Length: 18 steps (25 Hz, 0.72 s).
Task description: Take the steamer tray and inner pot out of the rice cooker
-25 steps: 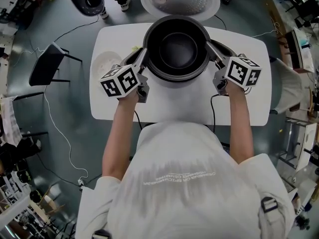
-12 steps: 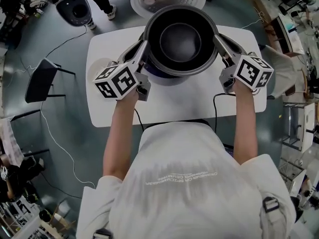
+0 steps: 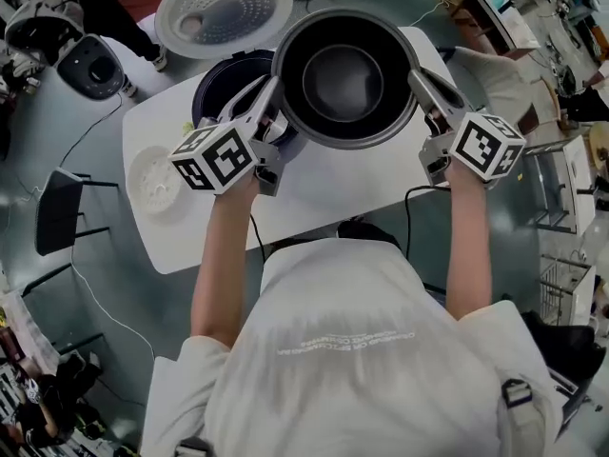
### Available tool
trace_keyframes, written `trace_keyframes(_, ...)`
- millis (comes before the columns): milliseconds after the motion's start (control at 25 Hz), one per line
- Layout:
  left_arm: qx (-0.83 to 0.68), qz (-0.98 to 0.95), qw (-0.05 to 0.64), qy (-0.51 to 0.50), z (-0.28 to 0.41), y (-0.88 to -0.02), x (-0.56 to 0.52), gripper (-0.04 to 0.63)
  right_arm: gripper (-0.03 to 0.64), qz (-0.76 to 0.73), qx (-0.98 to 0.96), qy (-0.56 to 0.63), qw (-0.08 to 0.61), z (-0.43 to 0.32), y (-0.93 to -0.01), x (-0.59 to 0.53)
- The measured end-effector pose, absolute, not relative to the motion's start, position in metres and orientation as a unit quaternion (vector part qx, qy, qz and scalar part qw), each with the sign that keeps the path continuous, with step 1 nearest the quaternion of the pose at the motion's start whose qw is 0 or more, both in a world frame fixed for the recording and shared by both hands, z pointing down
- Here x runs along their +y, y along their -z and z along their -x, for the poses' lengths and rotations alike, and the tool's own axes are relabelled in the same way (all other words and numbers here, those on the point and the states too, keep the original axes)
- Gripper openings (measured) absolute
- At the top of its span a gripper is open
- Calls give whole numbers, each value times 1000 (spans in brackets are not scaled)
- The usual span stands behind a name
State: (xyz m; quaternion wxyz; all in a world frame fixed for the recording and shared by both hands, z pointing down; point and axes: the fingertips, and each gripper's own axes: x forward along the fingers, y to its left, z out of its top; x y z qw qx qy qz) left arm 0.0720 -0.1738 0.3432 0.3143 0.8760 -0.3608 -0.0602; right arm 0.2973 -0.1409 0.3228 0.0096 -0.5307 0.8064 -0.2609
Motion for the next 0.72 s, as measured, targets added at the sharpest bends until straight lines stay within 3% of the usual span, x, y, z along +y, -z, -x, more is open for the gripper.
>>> trace_keyframes(440, -316, -886, 339, 21, -218, -382, -168, 57, 80, 568, 763, 307, 39, -438, -373, -101)
trace_keyframes(720, -314, -875, 369, -26, -275, -433, -164, 55, 80, 573, 739, 353, 32, -493, -427, -93)
